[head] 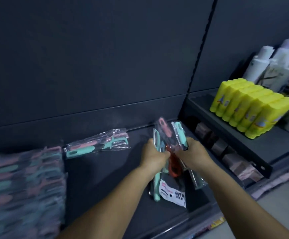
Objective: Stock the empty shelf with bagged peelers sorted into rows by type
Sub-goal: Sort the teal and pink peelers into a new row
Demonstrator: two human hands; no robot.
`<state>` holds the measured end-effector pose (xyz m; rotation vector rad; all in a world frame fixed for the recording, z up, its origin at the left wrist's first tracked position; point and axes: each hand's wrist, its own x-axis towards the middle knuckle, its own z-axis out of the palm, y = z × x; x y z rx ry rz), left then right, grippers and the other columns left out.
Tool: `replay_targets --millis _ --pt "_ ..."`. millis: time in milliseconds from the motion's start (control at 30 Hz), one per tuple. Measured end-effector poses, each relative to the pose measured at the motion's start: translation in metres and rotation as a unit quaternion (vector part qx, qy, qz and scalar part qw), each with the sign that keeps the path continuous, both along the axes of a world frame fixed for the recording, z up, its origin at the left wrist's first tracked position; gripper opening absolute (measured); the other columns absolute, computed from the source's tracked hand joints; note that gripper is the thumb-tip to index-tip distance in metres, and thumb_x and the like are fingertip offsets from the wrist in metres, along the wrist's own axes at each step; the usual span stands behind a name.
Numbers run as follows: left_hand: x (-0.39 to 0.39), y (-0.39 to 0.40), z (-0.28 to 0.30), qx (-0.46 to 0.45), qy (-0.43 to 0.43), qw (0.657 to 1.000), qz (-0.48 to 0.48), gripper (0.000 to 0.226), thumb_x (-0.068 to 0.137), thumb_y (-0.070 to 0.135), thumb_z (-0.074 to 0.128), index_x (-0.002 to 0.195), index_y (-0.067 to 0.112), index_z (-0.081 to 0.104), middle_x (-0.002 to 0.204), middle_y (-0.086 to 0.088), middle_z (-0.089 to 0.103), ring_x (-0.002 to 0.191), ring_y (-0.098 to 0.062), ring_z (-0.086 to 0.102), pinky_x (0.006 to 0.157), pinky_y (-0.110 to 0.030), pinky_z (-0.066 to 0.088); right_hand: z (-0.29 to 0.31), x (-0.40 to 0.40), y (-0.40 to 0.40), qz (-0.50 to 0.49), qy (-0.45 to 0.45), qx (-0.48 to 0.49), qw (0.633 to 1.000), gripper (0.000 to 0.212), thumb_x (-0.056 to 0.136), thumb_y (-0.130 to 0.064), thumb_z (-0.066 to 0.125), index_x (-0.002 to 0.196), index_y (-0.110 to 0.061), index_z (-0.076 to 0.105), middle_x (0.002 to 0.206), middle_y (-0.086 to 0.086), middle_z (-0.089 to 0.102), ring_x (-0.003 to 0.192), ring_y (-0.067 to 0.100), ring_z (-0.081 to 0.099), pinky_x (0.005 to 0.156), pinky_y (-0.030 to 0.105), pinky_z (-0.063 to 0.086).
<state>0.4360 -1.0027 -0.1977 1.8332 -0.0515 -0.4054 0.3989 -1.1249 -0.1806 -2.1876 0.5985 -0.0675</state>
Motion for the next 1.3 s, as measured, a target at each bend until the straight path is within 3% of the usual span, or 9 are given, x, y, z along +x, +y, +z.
replay_targets --millis 67,133,267,700,833,967,1133,1233,1300 --pt "0.012 -0.002 -0.005 0.130 -0.059 0.990 0.009 0.031 0.078 0.024 0.071 0.104 0.013 0.058 0.107 -0.011 0.061 0.101 -0.026 0.059 0.086 -0.035 0.052 -0.004 0.009 -0.009 0.031 0.017 0.006 0.999 0.013 0.083 -0.019 0.063 0.094 -0.014 0.058 0.078 0.001 0.062 0.069 0.019 0.059 0.060 0.027 0.045" --pt "0.019 -0.001 -0.008 0.234 -0.079 0.969 0.010 0.052 0.077 0.040 0.070 0.120 0.014 0.054 0.123 -0.013 0.049 0.121 -0.030 0.042 0.102 -0.035 0.040 -0.005 0.016 -0.015 0.061 0.023 0.021 0.998 0.016 0.086 -0.022 0.063 0.100 -0.017 0.057 0.083 -0.001 0.063 0.072 0.016 0.059 0.063 0.027 0.045" --pt "0.022 0.006 -0.011 0.271 -0.073 0.959 0.025 0.089 0.081 0.049 0.065 0.148 0.013 0.020 0.148 -0.014 0.024 0.141 -0.032 0.016 0.114 -0.037 0.022 -0.005 0.023 -0.026 0.080 0.025 0.053 0.995 0.015 0.091 -0.021 0.055 0.104 -0.017 0.062 0.091 0.004 0.068 0.075 0.017 0.062 0.067 0.028 0.048" --pt "0.008 0.006 -0.002 0.258 -0.238 0.934 -0.062 0.052 0.091 0.026 0.056 0.140 0.030 0.038 0.142 0.004 0.033 0.131 -0.018 0.023 0.112 -0.027 0.021 0.014 0.011 -0.043 0.063 0.021 0.201 0.977 0.017 0.082 0.003 0.064 0.089 -0.011 0.069 0.077 0.008 0.070 0.056 0.017 0.063 0.054 0.028 0.053" --pt "0.014 0.016 0.013 0.290 -0.384 0.870 -0.109 0.056 0.090 0.019 0.057 0.142 0.028 0.037 0.147 0.007 0.032 0.138 -0.017 0.021 0.117 -0.039 0.016 0.026 0.009 -0.033 0.105 0.000 0.209 0.972 0.024 0.081 0.008 0.062 0.096 -0.009 0.068 0.083 0.009 0.072 0.061 0.016 0.065 0.058 0.028 0.055" --pt "0.019 0.039 0.024 0.361 -0.433 0.814 -0.139 0.052 0.092 0.019 0.054 0.141 0.028 0.038 0.140 0.009 0.045 0.138 -0.012 0.027 0.115 -0.032 -0.004 0.036 0.013 -0.016 0.149 0.004 0.227 0.962 0.025 0.081 0.010 0.061 0.099 -0.006 0.067 0.083 0.012 0.072 0.063 0.021 0.065 0.060 0.031 0.055" --pt "0.014 0.089 0.017 0.350 -0.425 0.827 -0.114 0.029 0.084 0.021 0.065 0.112 0.024 0.059 0.110 0.009 0.061 0.108 -0.014 0.054 0.107 -0.023 0.012 0.038 0.024 0.020 0.201 0.014 0.217 0.955 0.022 0.083 0.006 0.061 0.098 -0.009 0.067 0.078 0.007 0.072 0.058 0.015 0.063 0.057 0.027 0.053" --pt "0.014 0.120 0.008 0.334 -0.388 0.856 -0.068 0.021 0.079 0.015 0.069 0.100 0.019 0.064 0.101 0.007 0.065 0.098 -0.018 0.058 0.100 -0.028 0.029 0.034 0.039 0.045 0.195 0.011 0.167 0.966 0.017 0.085 0.002 0.060 0.090 -0.012 0.067 0.073 0.005 0.068 0.061 0.016 0.058 0.064 0.031 0.048" --pt "0.016 0.138 0.006 0.342 -0.367 0.864 -0.043 0.020 0.077 0.012 0.069 0.096 0.017 0.067 0.097 0.004 0.065 0.094 -0.022 0.060 0.097 -0.034 0.036 0.029 0.050 0.060 0.177 0.001 0.143 0.974 0.013 0.085 0.000 0.059 0.082 -0.010 0.066 0.067 0.007 0.063 0.058 0.018 0.051 0.057 0.031 0.041"
